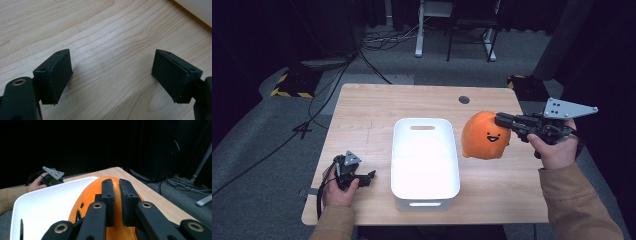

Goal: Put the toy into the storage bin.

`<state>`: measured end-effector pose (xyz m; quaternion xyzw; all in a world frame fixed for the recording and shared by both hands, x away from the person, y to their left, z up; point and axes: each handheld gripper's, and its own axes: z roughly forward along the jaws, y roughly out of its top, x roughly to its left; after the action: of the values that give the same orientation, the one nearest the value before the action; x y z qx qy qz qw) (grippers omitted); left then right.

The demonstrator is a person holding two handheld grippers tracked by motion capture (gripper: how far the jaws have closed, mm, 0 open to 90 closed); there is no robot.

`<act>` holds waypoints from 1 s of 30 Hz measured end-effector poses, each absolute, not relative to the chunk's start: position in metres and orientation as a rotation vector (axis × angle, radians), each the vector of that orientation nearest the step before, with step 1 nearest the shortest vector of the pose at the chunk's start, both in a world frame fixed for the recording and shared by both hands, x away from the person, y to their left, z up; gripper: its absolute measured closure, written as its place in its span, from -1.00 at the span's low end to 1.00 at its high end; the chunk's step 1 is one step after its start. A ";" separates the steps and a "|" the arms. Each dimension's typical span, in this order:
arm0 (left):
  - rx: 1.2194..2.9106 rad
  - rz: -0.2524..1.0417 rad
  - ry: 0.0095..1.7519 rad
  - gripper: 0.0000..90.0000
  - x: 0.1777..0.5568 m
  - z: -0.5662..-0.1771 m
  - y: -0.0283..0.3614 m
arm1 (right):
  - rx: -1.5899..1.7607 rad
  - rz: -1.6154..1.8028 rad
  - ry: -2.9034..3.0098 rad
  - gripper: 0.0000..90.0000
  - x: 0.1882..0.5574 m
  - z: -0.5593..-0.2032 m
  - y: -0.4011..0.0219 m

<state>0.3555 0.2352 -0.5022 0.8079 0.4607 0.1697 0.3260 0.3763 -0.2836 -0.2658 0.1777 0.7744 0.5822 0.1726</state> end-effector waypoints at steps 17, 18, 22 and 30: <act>2.113 0.445 1.207 -0.62 0.355 -0.503 0.235 | 0.406 1.705 2.221 0.85 0.362 -0.247 -0.233; 2.113 0.445 1.208 -0.62 0.355 -0.503 0.235 | 0.397 1.707 2.224 0.85 0.361 -0.246 -0.229; 2.113 0.446 1.208 -0.62 0.355 -0.503 0.235 | 0.370 1.708 2.238 0.85 0.359 -0.244 -0.219; 2.114 0.445 1.208 -0.62 0.355 -0.503 0.235 | 0.318 1.725 2.271 0.85 0.356 -0.247 -0.193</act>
<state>0.3554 0.2348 -0.5026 0.8071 0.4611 0.1700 0.3272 0.3556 -0.1934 -0.2474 0.1097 0.7841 0.5956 0.1353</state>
